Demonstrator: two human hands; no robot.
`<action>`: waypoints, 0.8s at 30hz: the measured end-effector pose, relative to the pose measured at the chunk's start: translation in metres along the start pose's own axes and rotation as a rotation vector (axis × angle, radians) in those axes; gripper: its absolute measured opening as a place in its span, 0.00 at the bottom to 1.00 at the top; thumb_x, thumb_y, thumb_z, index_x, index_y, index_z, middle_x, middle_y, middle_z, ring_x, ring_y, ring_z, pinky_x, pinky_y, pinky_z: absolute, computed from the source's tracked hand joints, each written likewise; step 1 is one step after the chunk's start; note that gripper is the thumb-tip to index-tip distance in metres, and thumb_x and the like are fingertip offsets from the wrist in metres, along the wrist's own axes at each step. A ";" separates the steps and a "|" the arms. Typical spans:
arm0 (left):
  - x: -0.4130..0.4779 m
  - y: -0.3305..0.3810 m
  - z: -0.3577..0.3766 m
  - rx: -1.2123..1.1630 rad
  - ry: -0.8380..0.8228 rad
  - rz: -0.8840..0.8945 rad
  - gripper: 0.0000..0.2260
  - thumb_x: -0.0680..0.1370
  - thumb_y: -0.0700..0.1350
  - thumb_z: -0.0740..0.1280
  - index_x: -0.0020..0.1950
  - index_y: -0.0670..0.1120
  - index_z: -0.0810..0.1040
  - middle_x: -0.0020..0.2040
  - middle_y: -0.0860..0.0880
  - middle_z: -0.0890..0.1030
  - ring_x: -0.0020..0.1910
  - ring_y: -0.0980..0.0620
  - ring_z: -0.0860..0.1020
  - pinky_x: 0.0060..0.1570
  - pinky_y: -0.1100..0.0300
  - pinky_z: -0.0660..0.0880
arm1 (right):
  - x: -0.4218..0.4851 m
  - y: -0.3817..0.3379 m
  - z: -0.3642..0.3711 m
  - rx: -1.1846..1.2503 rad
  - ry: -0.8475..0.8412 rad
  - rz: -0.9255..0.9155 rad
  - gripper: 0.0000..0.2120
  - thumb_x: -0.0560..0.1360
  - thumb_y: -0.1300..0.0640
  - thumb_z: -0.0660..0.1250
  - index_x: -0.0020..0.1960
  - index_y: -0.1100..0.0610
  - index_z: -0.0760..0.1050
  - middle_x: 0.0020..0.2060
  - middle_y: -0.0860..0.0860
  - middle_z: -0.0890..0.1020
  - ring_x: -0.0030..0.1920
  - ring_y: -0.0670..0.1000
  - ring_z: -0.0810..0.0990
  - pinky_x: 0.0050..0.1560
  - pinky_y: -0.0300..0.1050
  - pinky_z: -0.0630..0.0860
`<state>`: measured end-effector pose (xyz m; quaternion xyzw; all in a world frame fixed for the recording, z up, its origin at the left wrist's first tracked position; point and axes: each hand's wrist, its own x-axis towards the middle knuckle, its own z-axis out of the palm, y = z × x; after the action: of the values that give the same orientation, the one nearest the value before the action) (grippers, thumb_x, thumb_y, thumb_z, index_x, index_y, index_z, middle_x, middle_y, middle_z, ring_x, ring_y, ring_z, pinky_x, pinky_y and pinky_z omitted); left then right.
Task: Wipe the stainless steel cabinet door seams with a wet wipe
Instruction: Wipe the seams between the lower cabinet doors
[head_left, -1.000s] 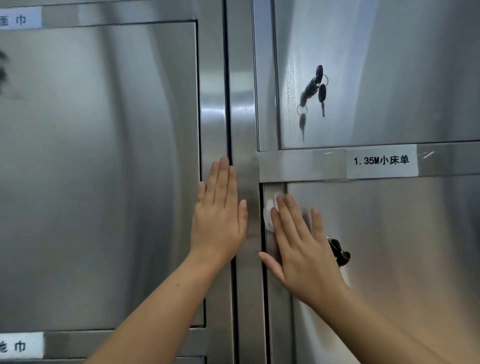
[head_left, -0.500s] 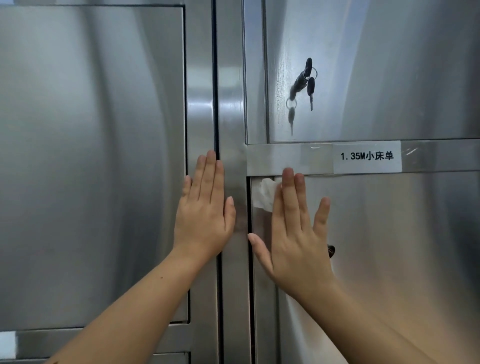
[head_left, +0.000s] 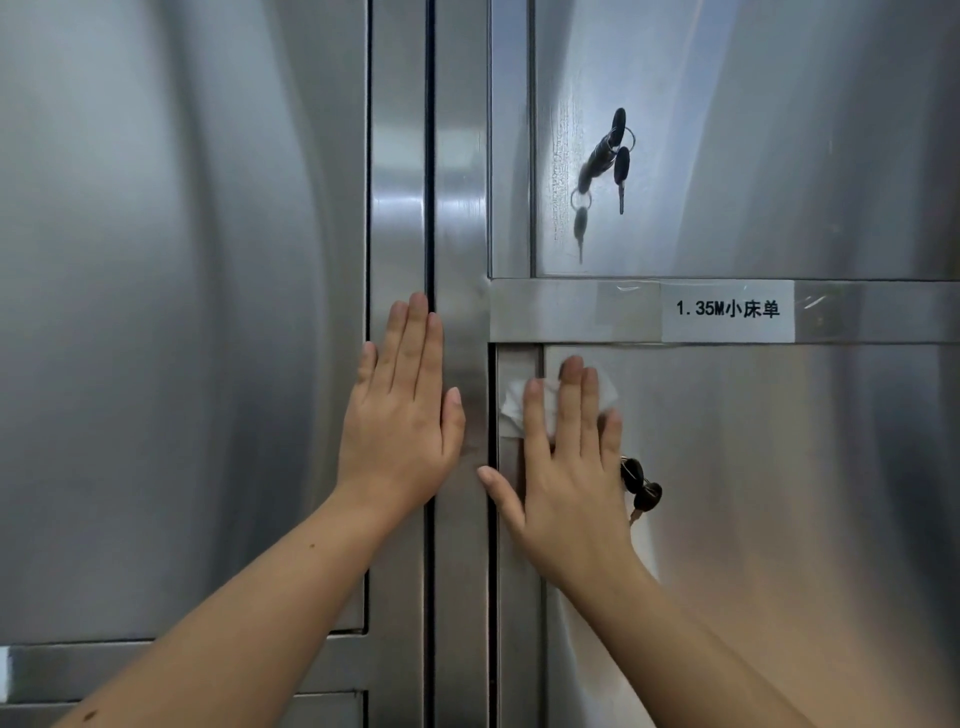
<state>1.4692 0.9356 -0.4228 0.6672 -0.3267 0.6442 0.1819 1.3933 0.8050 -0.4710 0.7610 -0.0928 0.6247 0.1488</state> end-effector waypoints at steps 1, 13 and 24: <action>0.000 0.000 0.000 0.003 -0.001 0.000 0.27 0.77 0.47 0.52 0.74 0.36 0.55 0.75 0.40 0.53 0.74 0.45 0.52 0.72 0.50 0.47 | -0.005 -0.002 0.001 0.012 -0.008 0.005 0.37 0.75 0.38 0.50 0.72 0.65 0.60 0.71 0.67 0.57 0.72 0.67 0.55 0.72 0.60 0.50; 0.001 0.000 -0.001 0.001 0.000 0.002 0.27 0.77 0.47 0.52 0.74 0.36 0.56 0.75 0.40 0.54 0.74 0.45 0.52 0.72 0.51 0.46 | -0.004 -0.015 0.006 0.039 0.014 0.148 0.33 0.76 0.39 0.50 0.72 0.60 0.64 0.72 0.64 0.58 0.72 0.64 0.57 0.67 0.61 0.53; 0.001 0.000 -0.001 -0.006 0.011 0.001 0.28 0.76 0.47 0.52 0.74 0.36 0.56 0.75 0.40 0.54 0.74 0.46 0.52 0.72 0.52 0.45 | 0.010 -0.001 -0.006 0.203 0.012 0.053 0.31 0.76 0.42 0.51 0.70 0.63 0.66 0.71 0.68 0.56 0.72 0.65 0.54 0.69 0.58 0.50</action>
<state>1.4683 0.9361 -0.4221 0.6629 -0.3281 0.6469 0.1855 1.3896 0.8081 -0.4606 0.7658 -0.0484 0.6390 0.0547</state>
